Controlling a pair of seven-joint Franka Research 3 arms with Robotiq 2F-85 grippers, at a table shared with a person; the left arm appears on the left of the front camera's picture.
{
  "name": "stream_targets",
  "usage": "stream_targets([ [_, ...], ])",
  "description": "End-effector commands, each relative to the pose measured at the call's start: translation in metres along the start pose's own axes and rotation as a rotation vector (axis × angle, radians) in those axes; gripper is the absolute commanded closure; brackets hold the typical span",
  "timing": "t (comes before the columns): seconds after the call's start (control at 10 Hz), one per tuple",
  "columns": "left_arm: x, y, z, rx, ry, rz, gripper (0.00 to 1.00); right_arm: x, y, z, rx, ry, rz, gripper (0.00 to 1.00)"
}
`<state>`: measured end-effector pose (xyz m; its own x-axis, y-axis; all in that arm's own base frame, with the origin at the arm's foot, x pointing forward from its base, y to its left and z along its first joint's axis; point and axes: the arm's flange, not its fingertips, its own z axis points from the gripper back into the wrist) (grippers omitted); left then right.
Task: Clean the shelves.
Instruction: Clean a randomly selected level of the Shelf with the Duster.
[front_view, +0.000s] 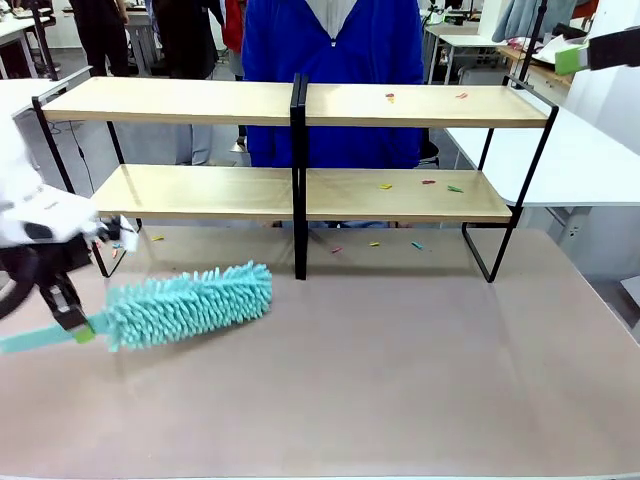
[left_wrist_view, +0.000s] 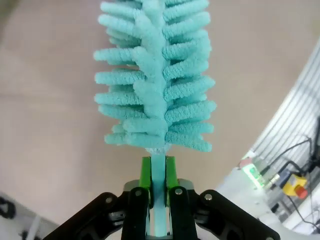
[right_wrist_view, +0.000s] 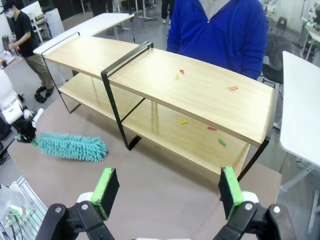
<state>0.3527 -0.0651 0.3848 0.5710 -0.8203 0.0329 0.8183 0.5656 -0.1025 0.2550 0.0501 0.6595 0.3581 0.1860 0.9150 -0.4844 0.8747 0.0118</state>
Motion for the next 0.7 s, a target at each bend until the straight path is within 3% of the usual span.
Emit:
stream_targets([
  [0.0,-0.037,-0.020,0.006,-0.212,-0.068,-0.072,0.88,0.000,-0.001,0.000,0.000,0.000,-0.002,0.00],
  [0.1,0.000,0.000,0.000,0.000,0.000,0.000,0.88,0.000,-0.001,0.000,0.000,0.000,-0.002,0.00],
  [0.2,0.000,0.000,0.000,0.000,0.000,0.000,0.88,0.000,-0.001,0.000,0.000,0.000,-0.002,0.00],
  [0.3,-0.003,0.000,-0.009,-0.075,-0.005,-0.016,0.88,0.000,-0.001,0.000,0.000,0.000,-0.002,0.00],
  [0.6,0.018,-0.004,-0.016,-0.066,-0.123,0.194,0.88,0.000,-0.001,0.000,0.000,0.000,-0.002,0.00],
])
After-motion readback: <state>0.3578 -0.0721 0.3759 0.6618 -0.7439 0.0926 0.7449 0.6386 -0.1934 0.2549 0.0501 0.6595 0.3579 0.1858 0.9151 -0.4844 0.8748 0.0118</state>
